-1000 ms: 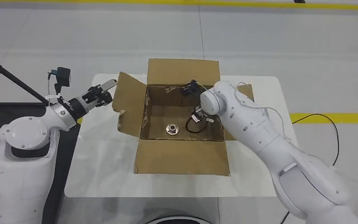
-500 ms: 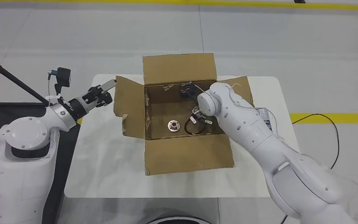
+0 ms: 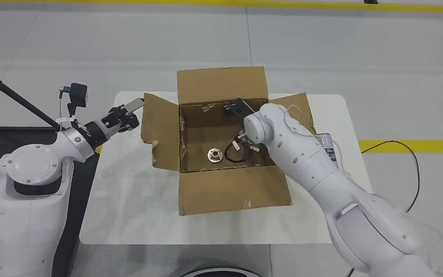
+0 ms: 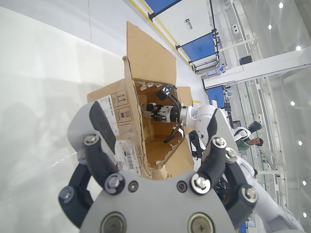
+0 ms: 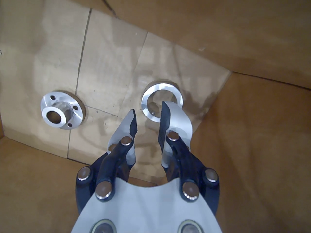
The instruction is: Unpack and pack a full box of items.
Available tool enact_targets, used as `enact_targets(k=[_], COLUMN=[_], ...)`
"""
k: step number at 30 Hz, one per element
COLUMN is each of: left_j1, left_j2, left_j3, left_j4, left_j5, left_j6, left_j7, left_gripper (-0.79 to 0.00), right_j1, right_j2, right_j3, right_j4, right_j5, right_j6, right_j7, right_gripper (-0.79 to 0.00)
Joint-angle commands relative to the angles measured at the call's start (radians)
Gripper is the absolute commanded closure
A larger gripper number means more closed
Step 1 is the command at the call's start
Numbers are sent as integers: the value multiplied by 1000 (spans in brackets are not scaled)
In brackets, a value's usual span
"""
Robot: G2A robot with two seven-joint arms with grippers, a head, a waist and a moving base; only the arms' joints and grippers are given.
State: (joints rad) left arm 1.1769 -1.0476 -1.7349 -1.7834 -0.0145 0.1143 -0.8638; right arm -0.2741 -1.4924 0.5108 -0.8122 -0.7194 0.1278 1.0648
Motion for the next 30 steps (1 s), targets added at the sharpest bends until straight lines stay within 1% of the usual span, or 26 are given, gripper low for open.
enact_targets(k=[1,2,3,4,5,12,14,16,21,24,26,30], left_j1=[0,0,0,0,0,0,0,0,0,0,0,0], left_j2=[0,0,0,0,0,0,0,0,0,0,0,0], left_j3=[0,0,0,0,0,0,0,0,0,0,0,0], left_j4=[0,0,0,0,0,0,0,0,0,0,0,0], left_j5=[0,0,0,0,0,0,0,0,0,0,0,0], left_j6=[0,0,0,0,0,0,0,0,0,0,0,0], left_j7=[0,0,0,0,0,0,0,0,0,0,0,0], left_gripper=[-785,-785,-785,-785,-785,-785,-785,-785,-785,-785,-785,-785], right_j1=[-13,-19,-26,-32,-38,-73,-83,-90,-106,-112,-116,-126], right_j2=[7,9,12,15,17,27,28,28,25,23,20,14], right_j3=[19,27,33,41,45,68,71,73,80,87,92,105], right_j4=[-18,-28,-36,-45,-52,-100,-115,-124,-132,-130,-126,-119], right_j5=[-12,-18,-24,-29,-39,-103,-120,-138,-165,-171,-180,-182], right_j6=[40,56,70,84,96,168,185,199,218,216,226,241], right_j7=[-20,-28,-31,-36,-38,-27,-16,-8,5,2,-5,-28], right_gripper=[-240,-215,-219,-249,-252,-225,-206,-206,-191,-203,-194,-222])
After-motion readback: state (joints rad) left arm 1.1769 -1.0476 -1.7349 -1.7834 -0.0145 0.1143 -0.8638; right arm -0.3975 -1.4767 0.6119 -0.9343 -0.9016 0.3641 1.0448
